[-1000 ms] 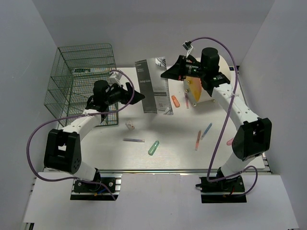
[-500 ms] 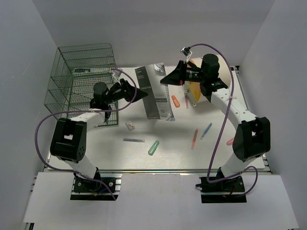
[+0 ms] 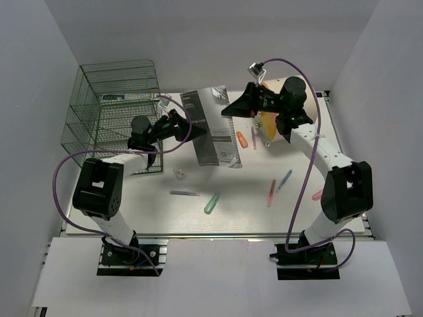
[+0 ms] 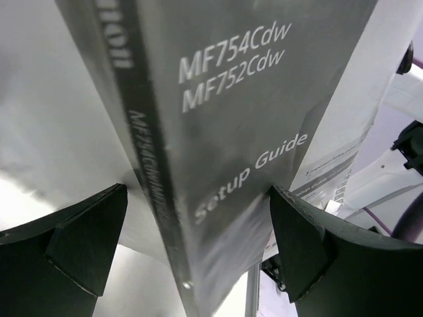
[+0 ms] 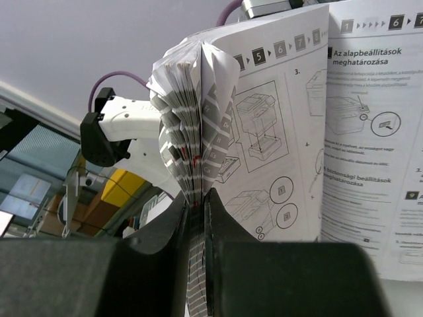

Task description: Organize the desk

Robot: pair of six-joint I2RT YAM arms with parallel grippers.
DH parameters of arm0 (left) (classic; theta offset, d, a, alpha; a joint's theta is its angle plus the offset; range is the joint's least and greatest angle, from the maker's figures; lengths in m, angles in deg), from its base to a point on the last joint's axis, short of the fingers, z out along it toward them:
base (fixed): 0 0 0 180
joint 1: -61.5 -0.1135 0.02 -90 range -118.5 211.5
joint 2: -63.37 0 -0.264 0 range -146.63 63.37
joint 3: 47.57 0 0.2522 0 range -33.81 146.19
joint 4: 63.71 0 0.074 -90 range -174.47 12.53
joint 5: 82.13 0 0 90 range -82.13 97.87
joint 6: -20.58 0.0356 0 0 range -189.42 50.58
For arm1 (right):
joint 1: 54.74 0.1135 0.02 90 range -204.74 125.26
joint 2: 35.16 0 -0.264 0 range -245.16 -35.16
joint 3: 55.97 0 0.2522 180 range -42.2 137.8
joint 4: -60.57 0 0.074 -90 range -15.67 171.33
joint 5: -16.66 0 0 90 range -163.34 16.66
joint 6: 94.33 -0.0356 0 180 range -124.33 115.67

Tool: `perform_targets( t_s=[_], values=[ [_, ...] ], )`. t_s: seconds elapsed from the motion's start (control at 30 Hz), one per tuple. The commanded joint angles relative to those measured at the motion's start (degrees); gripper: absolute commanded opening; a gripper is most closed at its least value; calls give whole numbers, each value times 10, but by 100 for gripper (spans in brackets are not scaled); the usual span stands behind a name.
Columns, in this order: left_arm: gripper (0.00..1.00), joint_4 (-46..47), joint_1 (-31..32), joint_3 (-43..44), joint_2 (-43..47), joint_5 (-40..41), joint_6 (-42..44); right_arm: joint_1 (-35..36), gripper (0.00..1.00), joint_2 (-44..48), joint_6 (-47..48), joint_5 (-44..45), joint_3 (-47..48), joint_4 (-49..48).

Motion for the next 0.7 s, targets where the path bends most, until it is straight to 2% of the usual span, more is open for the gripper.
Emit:
perform_targets(
  t_s=[0.0,0.13,0.23,0.27,0.33,0.37,0.4,0.47,0.5,0.57,0.6,0.63,0.67],
  values=[
    [98,57,7,15,18,-11,-22,0,0,42,-43,-10,2,-111],
    [92,142,7,15,14,-34,-108,3,0,44,-45,-11,-4,-119],
    [82,243,7,15,10,-45,-182,-1,0,44,-43,-12,-4,-121],
    [75,267,7,19,7,-47,-200,0,0,44,-43,-13,-4,-122],
    [68,319,13,26,-1,-56,-252,0,0,42,-43,-12,-4,-121],
    [62,323,13,32,-3,-62,-263,1,0,43,-40,-12,-3,-119],
    [46,322,18,39,-3,-73,-270,-1,0,43,-26,-11,-2,-114],
    [35,303,18,39,6,-78,-272,1,0,45,4,-6,6,-67],
    [24,295,18,36,12,-80,-271,1,0,47,45,-4,11,-44],
    [14,266,18,32,34,-85,-262,1,0,47,101,10,33,46],
    [11,252,18,30,41,-85,-245,2,0,49,169,18,43,83],
    [4,195,18,25,68,-87,-225,2,0,51,205,40,53,121],
    [3,158,18,24,84,-86,-202,4,0,52,241,54,63,191]
  ],
)
